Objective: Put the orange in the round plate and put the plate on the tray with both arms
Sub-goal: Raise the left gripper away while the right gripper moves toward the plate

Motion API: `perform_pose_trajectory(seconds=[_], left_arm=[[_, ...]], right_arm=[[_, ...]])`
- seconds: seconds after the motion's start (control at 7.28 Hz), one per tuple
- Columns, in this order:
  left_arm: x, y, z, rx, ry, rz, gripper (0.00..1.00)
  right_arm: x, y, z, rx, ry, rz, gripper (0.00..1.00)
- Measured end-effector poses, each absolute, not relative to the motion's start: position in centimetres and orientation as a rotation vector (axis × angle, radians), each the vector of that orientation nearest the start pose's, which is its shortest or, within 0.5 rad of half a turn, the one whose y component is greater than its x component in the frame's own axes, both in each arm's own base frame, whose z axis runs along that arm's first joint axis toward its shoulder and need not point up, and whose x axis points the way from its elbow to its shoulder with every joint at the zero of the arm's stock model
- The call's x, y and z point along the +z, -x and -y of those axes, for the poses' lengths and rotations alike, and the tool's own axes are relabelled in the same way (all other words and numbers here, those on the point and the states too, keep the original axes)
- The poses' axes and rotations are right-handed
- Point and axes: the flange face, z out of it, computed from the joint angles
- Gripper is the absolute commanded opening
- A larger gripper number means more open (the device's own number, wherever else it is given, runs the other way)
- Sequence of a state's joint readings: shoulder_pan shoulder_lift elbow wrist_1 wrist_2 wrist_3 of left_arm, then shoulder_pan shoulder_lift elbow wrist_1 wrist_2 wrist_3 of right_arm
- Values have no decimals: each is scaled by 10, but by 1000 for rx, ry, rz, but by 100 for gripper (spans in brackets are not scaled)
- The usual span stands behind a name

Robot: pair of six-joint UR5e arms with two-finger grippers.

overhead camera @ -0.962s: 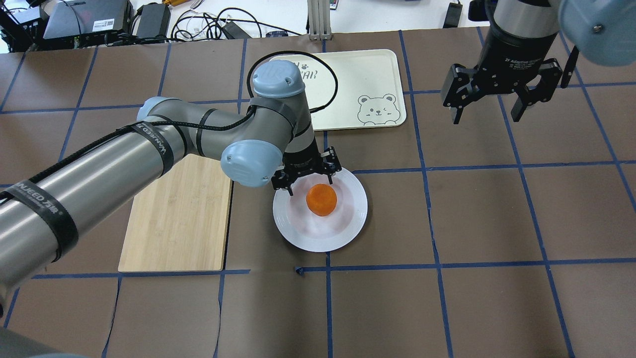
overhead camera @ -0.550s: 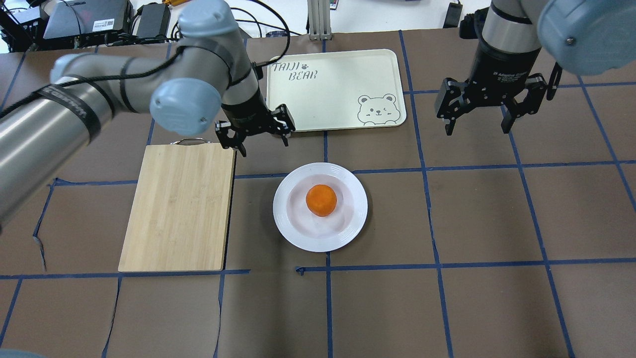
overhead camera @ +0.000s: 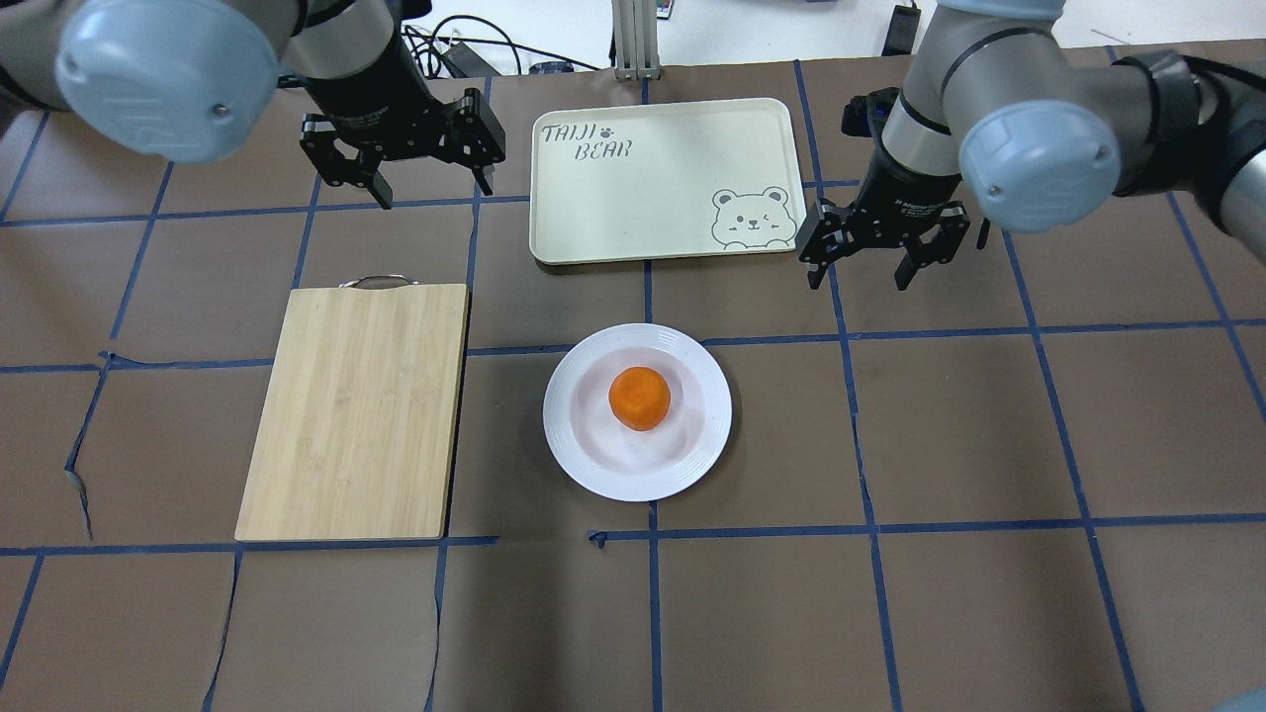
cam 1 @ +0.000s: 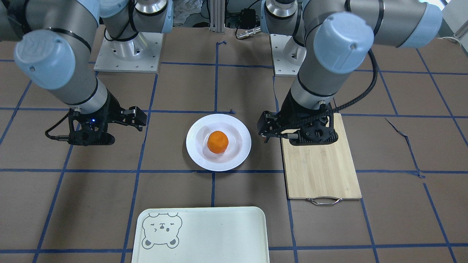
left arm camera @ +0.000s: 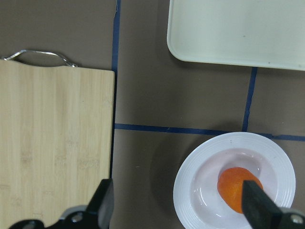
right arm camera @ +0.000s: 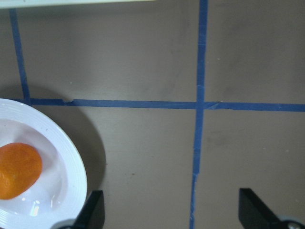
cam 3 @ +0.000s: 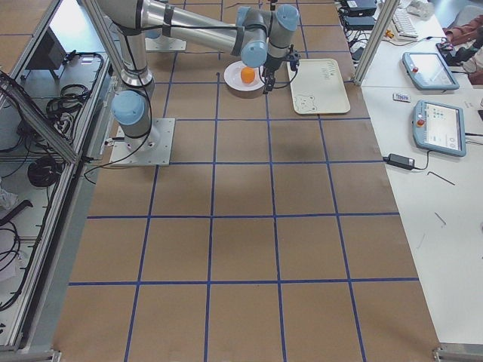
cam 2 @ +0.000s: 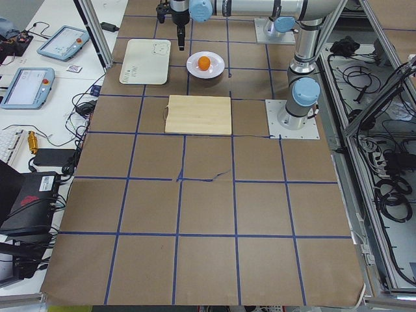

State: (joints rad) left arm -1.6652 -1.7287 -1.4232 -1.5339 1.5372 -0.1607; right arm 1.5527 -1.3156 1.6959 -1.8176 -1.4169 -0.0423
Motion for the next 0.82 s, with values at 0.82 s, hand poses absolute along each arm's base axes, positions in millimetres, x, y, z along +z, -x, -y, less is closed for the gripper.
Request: perform_pose_trajectory(seconds=[0.82], left_arm=[[514, 172, 490, -82, 63, -3172, 100]], right_arm=[[187, -180, 540, -3, 41, -2591, 96]])
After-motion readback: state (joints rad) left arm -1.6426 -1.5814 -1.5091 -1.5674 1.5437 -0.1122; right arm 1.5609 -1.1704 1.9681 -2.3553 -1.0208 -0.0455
